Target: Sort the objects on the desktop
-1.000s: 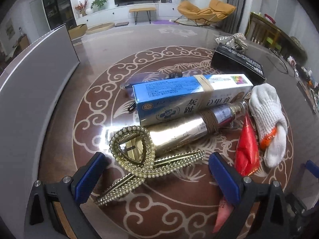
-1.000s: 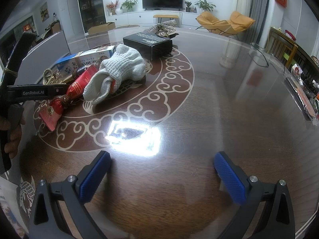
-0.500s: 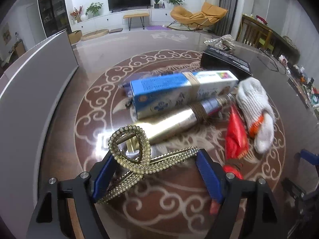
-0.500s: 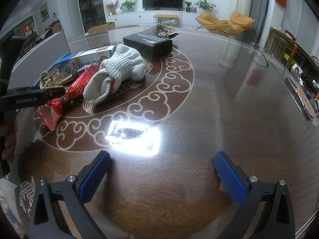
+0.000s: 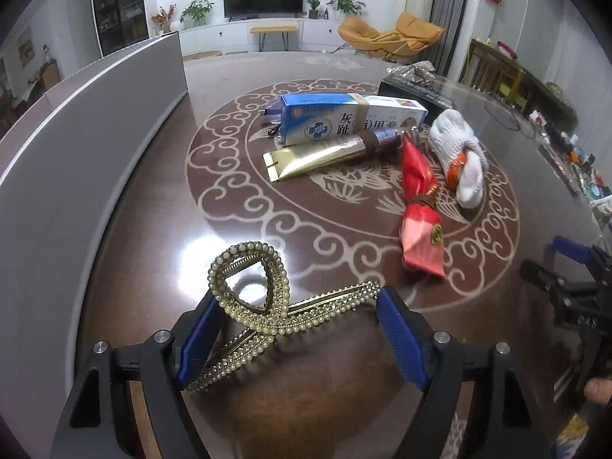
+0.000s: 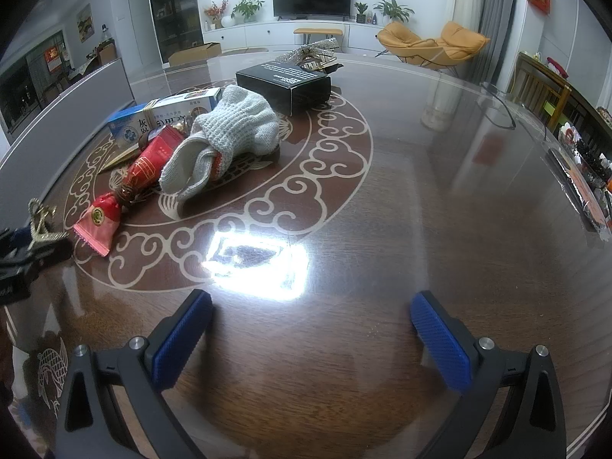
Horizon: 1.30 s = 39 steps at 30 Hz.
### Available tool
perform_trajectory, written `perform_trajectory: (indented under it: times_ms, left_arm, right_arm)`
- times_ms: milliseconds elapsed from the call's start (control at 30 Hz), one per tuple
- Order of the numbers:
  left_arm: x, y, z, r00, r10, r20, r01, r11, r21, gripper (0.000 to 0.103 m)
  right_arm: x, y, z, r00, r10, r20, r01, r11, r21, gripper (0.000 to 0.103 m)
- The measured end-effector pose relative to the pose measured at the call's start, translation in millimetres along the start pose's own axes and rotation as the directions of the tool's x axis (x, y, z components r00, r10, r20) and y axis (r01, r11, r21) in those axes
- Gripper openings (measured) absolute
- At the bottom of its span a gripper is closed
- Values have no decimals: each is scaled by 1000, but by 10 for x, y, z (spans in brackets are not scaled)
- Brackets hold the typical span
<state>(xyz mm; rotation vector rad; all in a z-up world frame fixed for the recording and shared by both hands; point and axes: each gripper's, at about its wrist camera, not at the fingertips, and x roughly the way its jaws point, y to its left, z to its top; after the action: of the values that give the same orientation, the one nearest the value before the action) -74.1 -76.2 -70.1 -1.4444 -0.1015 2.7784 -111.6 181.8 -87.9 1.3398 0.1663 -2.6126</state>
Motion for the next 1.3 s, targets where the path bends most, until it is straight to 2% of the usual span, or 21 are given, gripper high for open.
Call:
perform_trajectory:
  times_ms: [167,233,333,400,467,533,633,700,867,1033,1167,1300]
  left_arm:
    - [-58,135,-56,995,-100,21,100,995,-19,80]
    - [-87,209,-71,990,-143,12,143,989,-23,84]
    - [-98,223,-87,986,-167,-5,167,986,-1,86]
    - [-89,207,-88,987,-161,-13,161,987,28,86]
    - [-97,180,-103,992,-125,-15,125,992,33,86]
    - [-114,222,-89,994,-105,1,105,994,2,86]
    - [-141,283,-56,993,-114,35,115,993,-28,88]
    - [-62,296,-37,997,-75,2,75,997,-12,88]
    - [-81,243,-132,991,-131,-12,131,991,33,88]
    - [-104,45,-225,992,-127,-22,129,986,109,88]
    - [-124,-45,-265,988,-148,-33,151,980,126,88]
    - [-140,-59,-301,991,-131,-28,133,983,127,88]
  right_arm:
    - [-1,-2,0,1000,0,0,0,1000,0,103]
    - [-2,-3,0,1000,0,0,0,1000,0,103]
    - [0,0,-1,1000,0,0,0,1000,0,103]
    - [1,2,-2,1000,0,0,0,1000,0,103]
    - [1,3,-2,1000,0,0,0,1000,1,103]
    - [1,1,-1,1000,0,0,0,1000,1,103]
    - [1,1,-2,1000,0,0,0,1000,1,103]
    - [4,4,-2,1000,0,0,0,1000,1,103]
    - [7,5,-1,1000,0,0,0,1000,1,103]
    - [8,3,0,1000,0,0,0,1000,1,103]
    - [7,1,1,1000,-1,0,1,1000,1,103]
    - [10,5,-1,1000,-1,0,1,1000,1,103]
